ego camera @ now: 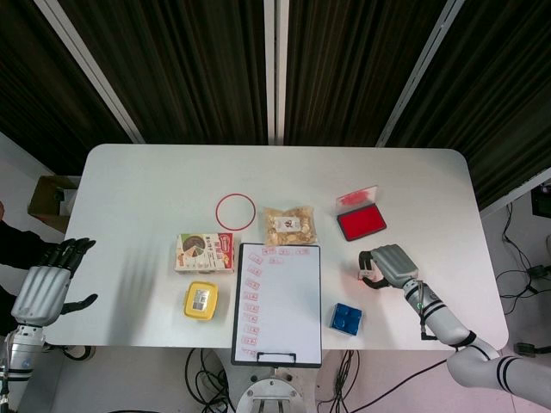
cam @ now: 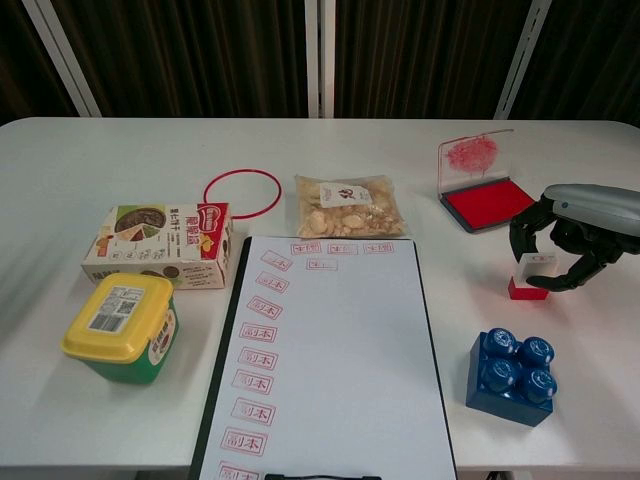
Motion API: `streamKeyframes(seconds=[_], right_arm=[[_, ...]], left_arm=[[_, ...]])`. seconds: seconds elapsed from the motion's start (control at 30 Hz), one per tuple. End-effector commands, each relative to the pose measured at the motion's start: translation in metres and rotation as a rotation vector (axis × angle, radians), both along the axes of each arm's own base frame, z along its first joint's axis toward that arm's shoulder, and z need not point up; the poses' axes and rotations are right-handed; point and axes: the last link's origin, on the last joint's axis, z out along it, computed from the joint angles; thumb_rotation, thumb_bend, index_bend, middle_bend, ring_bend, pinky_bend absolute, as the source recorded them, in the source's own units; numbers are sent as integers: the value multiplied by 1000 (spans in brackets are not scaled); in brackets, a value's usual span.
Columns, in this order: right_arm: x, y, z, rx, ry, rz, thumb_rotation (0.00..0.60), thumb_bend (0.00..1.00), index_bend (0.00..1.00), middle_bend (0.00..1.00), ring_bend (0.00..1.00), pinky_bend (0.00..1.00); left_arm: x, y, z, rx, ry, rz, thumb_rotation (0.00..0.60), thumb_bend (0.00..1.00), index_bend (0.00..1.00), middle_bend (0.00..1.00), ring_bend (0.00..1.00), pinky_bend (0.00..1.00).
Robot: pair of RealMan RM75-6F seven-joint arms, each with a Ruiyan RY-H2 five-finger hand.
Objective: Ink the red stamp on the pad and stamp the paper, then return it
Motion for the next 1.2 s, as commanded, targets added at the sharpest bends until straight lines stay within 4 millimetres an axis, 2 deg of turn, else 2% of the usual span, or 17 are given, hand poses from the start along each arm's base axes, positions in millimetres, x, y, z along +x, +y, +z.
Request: streamKeyframes(seconds=[0.03,0.57,0.7,0.9,1.2], right_arm=[[-1,0,0,3,4,2,600,365,728,650,852,1000],[-2,1,2,1,3,2,600,348,613,504,833,1000],[-3,2,2,7,5,3,600,329,521,454,832,1000],[-4,3,4,10,9,5,600,320,438,420,832,1000],[-3,6,6,15,12,22,600,315,404,399,832,1000]], left_arm=[[0,0,0,-1,0,0,600,0,141,138,117,205],[0,0,-1,3,-3,-1,600,0,141,138,117,205],[-1,0,0,5,-3,-2,600,0,141,138,117,205],[-1,0,-1,1,-2,0,600,0,141,139,117,205],[0,0,-1,0,-2,-1,600,0,141,138,117,204]])
